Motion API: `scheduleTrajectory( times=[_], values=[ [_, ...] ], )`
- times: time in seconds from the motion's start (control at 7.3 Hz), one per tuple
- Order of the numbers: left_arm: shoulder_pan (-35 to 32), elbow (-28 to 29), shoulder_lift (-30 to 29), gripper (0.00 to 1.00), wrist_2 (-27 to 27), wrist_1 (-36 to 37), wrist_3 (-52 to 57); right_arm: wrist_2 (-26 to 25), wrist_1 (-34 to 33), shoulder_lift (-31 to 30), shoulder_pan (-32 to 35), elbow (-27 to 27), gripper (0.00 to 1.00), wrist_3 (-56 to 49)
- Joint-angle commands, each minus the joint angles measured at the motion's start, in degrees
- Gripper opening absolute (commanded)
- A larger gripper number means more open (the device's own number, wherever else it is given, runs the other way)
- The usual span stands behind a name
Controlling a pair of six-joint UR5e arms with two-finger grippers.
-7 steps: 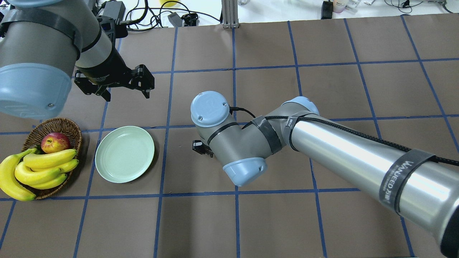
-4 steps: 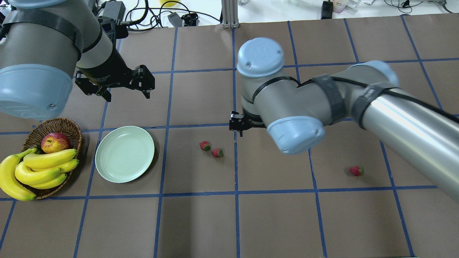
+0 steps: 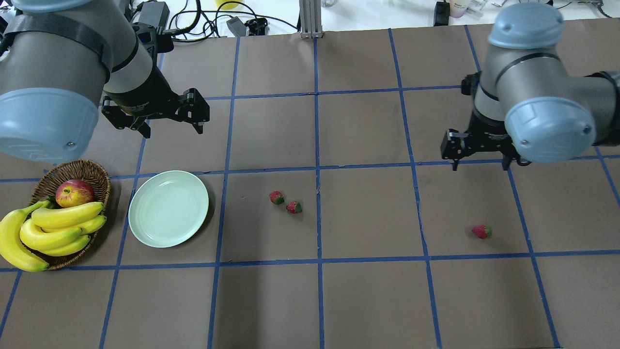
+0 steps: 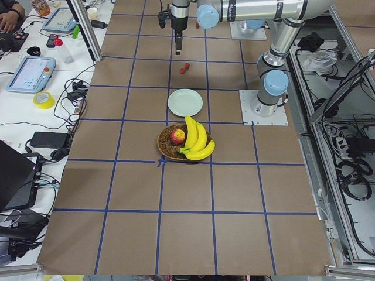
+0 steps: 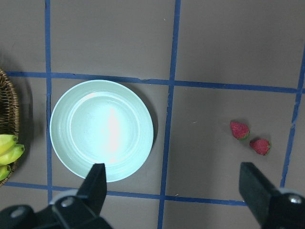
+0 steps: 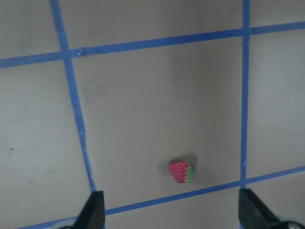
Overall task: Collect all strawberries into plate
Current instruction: 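Move the right gripper to the last strawberry nearer the robot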
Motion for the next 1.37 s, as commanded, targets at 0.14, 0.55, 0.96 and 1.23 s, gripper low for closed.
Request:
scheduleTrajectory(
  times=[0.14,0.55,0.96,1.23],
  values=[
    [0.0,0.0,0.0,1.00,0.0,0.0,0.0,3.2,-18.1,-0.6,-6.7,14.1,0.99,-7.1],
    [0.0,0.0,0.0,1.00,0.0,0.1,-0.3,5.4,-33.4,-0.3,-12.3,26.9,1.00,-14.9],
    [0.0,0.0,0.0,1.00,0.2,0.1,-0.2,10.4,-33.6,0.0,-12.8,27.7,1.00,-14.7],
    [0.0,0.0,0.0,1.00,0.2,0.3,-0.2,9.4,-33.6,0.0,-12.8,30.1,1.00,-15.7]
  ],
)
